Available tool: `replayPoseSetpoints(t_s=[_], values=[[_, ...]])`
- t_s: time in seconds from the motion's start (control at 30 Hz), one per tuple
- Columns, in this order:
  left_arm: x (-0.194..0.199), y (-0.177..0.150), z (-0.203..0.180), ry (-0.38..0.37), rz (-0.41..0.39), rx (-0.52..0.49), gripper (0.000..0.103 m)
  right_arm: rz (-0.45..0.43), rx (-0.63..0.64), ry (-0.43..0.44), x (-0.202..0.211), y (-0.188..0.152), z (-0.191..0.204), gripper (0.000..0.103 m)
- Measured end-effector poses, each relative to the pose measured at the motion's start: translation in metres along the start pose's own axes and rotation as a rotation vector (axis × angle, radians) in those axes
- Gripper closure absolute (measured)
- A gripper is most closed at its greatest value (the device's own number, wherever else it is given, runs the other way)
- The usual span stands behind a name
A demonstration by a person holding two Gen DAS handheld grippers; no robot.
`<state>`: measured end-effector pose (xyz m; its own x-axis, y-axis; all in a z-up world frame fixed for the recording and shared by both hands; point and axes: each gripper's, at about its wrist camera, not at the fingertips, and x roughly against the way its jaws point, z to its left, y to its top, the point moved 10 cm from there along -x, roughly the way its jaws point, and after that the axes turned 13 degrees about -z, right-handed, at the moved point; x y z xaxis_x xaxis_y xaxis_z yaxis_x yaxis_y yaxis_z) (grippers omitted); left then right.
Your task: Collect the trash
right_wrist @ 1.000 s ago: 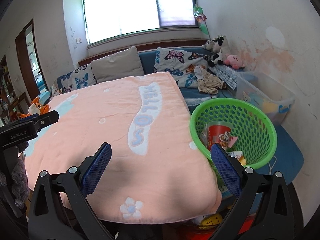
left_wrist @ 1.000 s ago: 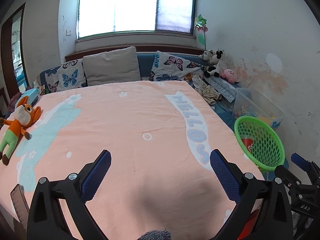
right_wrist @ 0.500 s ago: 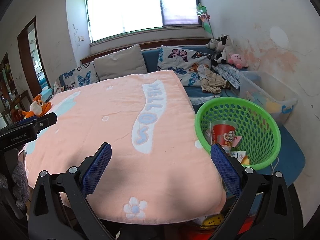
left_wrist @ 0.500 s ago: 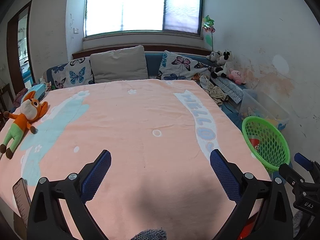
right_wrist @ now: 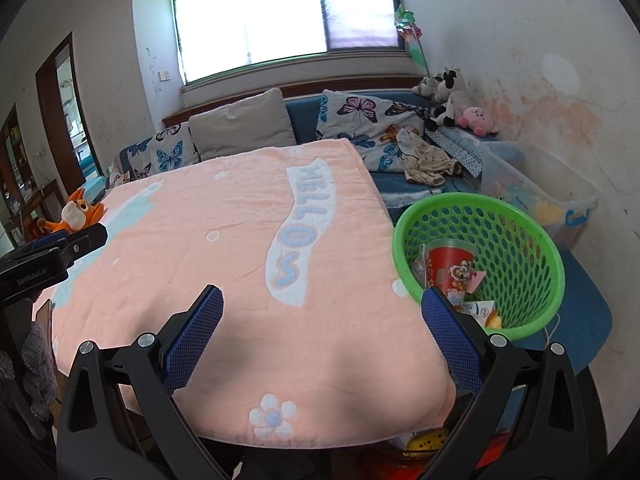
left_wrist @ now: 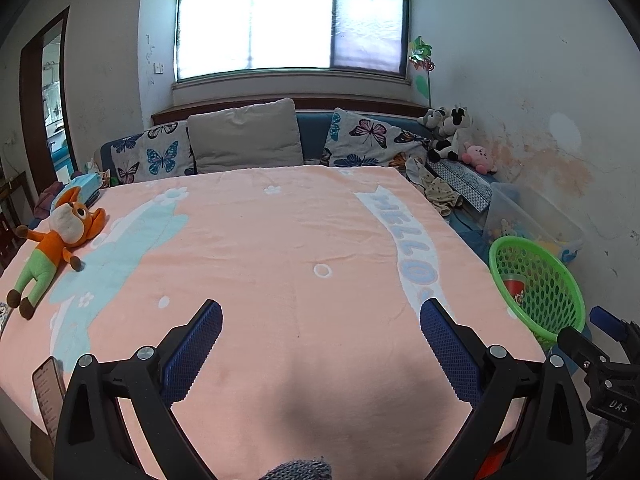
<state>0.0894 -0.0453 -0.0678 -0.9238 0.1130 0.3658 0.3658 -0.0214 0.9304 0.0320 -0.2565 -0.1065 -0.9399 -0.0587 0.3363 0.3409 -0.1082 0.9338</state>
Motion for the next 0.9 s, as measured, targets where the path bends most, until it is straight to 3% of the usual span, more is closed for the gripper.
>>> replayPoseSetpoints(t_s=[0.9], values=[[0.0028,-0.0019,-0.0019,-0.008,0.000,-0.011,0.007,0.000,-0.002,0.004,0.0009,-0.0010,-0.0004,0.004]])
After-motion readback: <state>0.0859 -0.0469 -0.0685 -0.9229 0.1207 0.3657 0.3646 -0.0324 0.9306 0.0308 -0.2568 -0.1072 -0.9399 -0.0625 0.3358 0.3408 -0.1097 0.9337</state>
